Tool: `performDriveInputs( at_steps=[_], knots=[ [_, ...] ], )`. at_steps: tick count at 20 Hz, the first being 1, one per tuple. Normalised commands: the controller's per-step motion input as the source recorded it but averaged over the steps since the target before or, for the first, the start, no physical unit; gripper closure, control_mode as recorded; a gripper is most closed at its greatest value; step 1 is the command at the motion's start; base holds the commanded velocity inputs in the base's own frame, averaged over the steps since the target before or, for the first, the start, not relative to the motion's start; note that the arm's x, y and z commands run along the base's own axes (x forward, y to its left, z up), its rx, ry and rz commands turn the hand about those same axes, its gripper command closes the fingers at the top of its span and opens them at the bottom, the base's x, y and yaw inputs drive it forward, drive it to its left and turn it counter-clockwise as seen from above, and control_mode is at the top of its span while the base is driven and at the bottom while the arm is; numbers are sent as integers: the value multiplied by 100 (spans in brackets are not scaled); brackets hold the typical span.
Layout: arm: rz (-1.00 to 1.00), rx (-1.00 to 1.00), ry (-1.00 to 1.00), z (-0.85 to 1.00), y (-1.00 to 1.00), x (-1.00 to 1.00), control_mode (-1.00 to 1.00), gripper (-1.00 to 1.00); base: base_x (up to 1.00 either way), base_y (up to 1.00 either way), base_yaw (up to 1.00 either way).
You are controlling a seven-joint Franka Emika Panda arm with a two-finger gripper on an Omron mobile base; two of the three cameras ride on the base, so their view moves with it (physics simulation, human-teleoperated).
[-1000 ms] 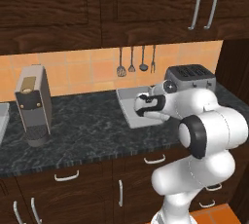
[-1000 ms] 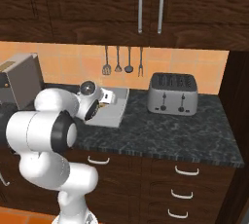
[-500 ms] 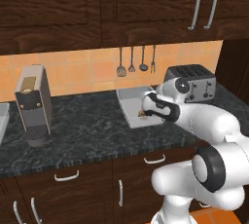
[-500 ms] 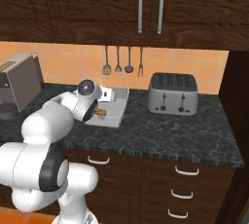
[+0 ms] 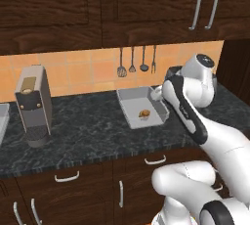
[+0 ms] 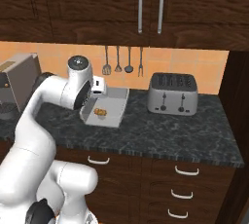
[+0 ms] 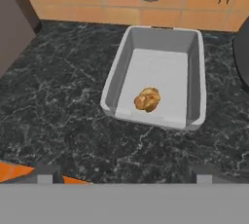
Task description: Place one sweet potato and one chicken drumstick in each tupperware on the nearby counter, to pack two identical lunches.
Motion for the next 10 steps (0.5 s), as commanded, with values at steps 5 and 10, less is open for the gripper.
performDriveInputs(
  at_steps=[5, 10],
  knots=[
    [-7, 0, -7, -24, -9, -100, -100, -100, 0, 0, 0],
    [-5, 10, -4, -4, -13, -100, -100, -100, 0, 0, 0]
  ],
)
